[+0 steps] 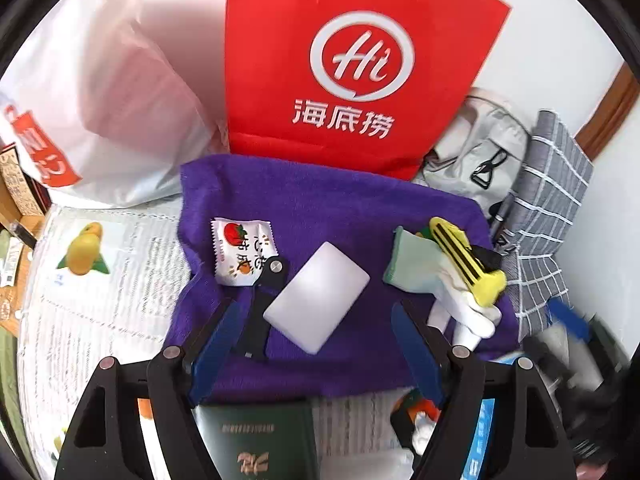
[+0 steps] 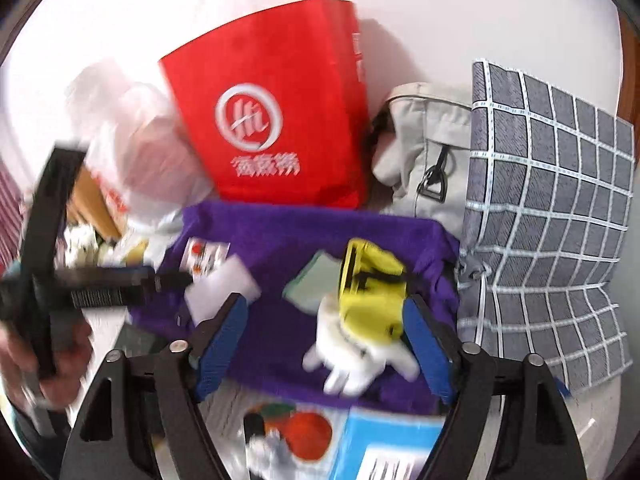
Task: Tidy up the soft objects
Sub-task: 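Open both grippers to drop the sponge block and yellow bag onto the towel, then grasp the small white item with the right gripper while the left reaches toward the green tissue pack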
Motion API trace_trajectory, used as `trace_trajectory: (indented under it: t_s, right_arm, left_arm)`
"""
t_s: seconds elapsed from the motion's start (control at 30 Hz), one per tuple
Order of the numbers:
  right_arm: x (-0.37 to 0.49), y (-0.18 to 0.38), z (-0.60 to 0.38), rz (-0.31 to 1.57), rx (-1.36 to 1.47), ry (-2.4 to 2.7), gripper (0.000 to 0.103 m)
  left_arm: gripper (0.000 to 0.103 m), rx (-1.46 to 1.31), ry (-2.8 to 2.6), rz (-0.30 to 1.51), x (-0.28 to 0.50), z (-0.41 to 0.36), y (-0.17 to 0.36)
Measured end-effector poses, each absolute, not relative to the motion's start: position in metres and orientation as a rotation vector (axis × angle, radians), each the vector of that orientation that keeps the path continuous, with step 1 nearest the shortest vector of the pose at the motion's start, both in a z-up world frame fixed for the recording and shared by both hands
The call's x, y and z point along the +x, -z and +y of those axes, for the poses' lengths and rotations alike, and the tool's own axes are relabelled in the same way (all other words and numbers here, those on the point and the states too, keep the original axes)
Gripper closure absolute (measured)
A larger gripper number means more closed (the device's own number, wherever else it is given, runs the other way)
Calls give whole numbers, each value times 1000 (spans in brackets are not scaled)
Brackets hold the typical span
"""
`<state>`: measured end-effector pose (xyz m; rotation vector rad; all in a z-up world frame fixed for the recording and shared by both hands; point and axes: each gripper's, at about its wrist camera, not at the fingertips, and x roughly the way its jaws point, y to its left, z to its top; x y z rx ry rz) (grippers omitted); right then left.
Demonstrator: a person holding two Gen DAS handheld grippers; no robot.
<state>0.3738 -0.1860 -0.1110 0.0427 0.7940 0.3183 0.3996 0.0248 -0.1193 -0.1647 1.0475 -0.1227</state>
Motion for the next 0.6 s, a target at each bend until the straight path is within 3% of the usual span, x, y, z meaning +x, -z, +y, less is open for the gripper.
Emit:
trace_trajectory:
  t_s: [0.13,0.53,0.6]
  right_arm:
    - [338,131,-174,862,-17,-333,51]
    - [289,197,-124,1004,-207,-345,52]
    - [292,205,-117,1002,-277,-299,56]
  left_arm:
    - [26,-174,150,1022,373,30,106]
    - [26,-182,199,1010,297,48,110]
    - [26,-182,196,1011,286,52,112]
